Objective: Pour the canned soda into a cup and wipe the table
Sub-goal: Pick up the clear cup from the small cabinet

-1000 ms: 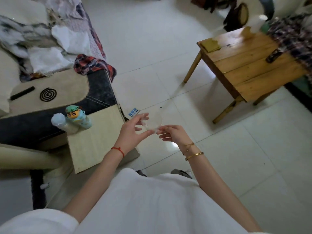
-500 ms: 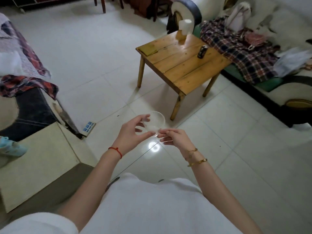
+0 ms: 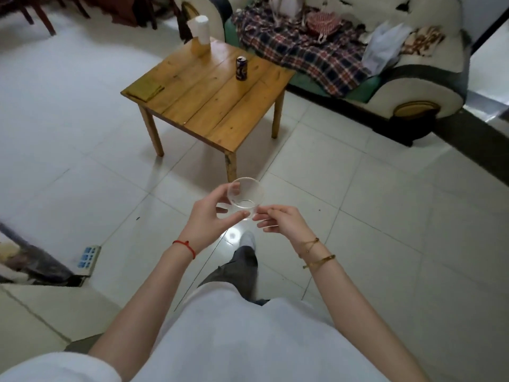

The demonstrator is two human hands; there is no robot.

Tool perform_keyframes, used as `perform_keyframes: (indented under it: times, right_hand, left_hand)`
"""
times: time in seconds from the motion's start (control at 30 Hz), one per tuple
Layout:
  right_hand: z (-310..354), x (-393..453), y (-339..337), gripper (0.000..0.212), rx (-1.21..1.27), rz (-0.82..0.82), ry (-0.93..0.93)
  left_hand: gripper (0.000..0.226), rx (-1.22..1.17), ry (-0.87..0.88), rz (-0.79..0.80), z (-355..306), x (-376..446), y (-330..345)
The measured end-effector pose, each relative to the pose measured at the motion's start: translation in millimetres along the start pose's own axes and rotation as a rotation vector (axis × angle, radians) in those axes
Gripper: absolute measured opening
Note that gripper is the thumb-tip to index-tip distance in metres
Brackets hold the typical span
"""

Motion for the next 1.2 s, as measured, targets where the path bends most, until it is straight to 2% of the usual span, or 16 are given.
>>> perform_keyframes:
  times: [0.23, 0.53, 0.73, 0.93, 1.2]
  right_hand:
    - [30.3, 89.9, -65.6, 0.032, 0.020, -0.083, 0.020]
    - [130.8, 231.9, -131.0, 0.031, 0.028, -0.127, -0.011]
    - [174.7, 307.9, -157.3, 0.031, 0.057, -0.146, -0.019]
    - [197.1, 375.9, -174.2, 0.028, 0.037, -0.083, 0.000]
    - [230.0, 486.3, -205.1, 0.028, -0.025, 0.095, 0.030]
  left_hand:
    - [0.057, -0.004, 0.038, 0.082, -22.2, 122.4, 31.4]
    - [0.058, -0.008, 0.093, 0.111, -77.9, 304.2, 28.3]
    - [0.060, -0.003, 0.099, 0.117, -98.1, 395.6, 23.2]
    - [0.060, -0.024, 0.051, 0.068, -97.1, 458.4, 22.8]
    - [0.066, -0.034, -0.062, -0.105, -92.5, 549.4, 32.3]
Point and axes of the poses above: each hand's wrist, its own x-axis towards the middle knuckle, its own y-axis out of the palm, z = x × y, the point moved 7 cm from there along x, towards the middle knuckle, and after that the axes turned 6 degrees about -y, right-handed, at the moved point
